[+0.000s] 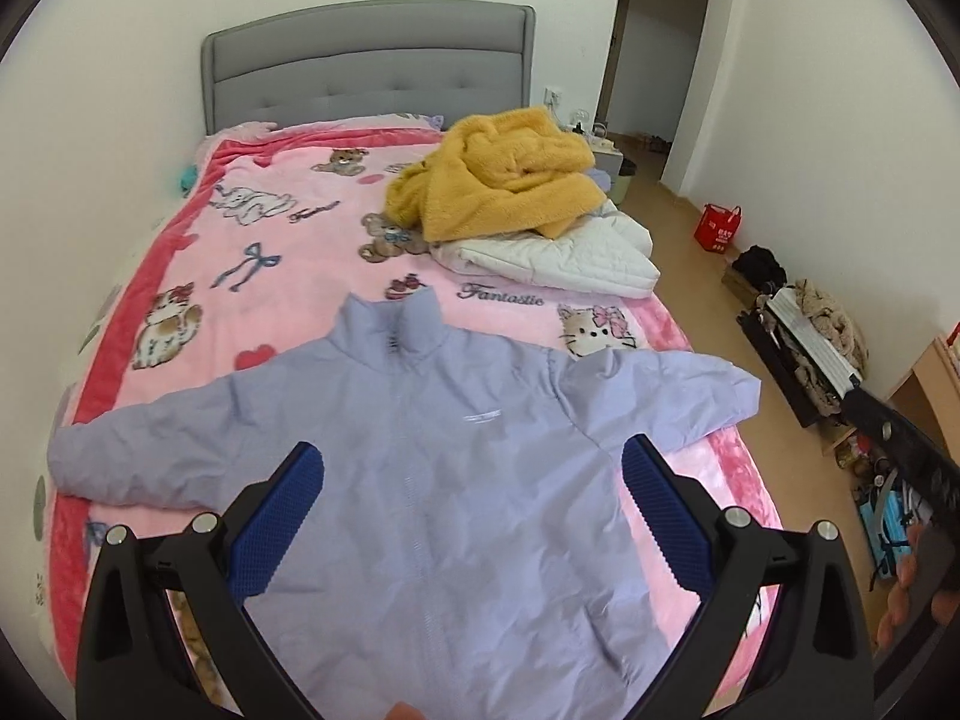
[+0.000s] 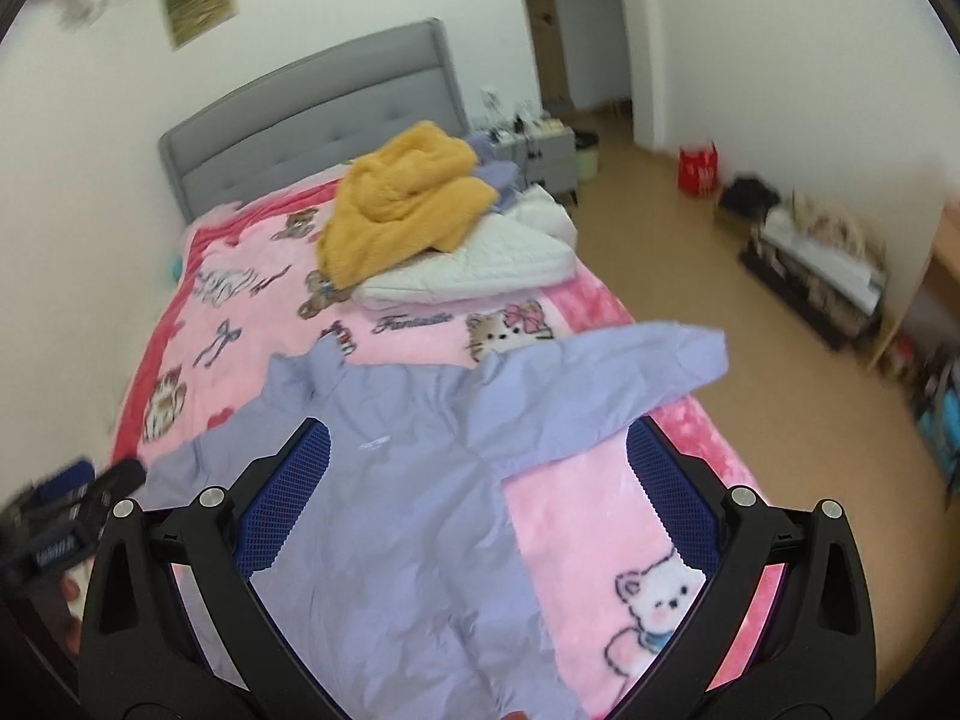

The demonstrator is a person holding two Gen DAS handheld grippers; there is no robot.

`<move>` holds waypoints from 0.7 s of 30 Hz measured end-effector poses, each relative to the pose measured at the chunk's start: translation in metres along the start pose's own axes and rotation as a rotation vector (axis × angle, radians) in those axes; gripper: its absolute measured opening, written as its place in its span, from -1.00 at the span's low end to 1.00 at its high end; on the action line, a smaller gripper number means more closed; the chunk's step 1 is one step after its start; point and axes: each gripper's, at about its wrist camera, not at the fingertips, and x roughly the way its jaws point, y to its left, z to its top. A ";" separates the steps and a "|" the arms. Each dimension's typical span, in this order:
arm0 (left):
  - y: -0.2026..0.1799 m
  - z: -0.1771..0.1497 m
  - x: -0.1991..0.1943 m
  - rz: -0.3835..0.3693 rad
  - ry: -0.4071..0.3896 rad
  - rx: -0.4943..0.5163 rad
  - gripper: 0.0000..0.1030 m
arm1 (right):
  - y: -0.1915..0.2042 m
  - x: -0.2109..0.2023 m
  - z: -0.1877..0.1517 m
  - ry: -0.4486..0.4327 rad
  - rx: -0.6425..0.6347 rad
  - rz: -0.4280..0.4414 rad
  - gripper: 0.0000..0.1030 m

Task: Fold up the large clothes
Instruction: 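Reach the right tool to the jacket sleeve cuff and grasp it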

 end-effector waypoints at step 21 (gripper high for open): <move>-0.144 -0.066 0.256 -0.002 0.176 0.010 0.90 | -0.432 0.389 -0.030 0.192 0.936 0.168 0.80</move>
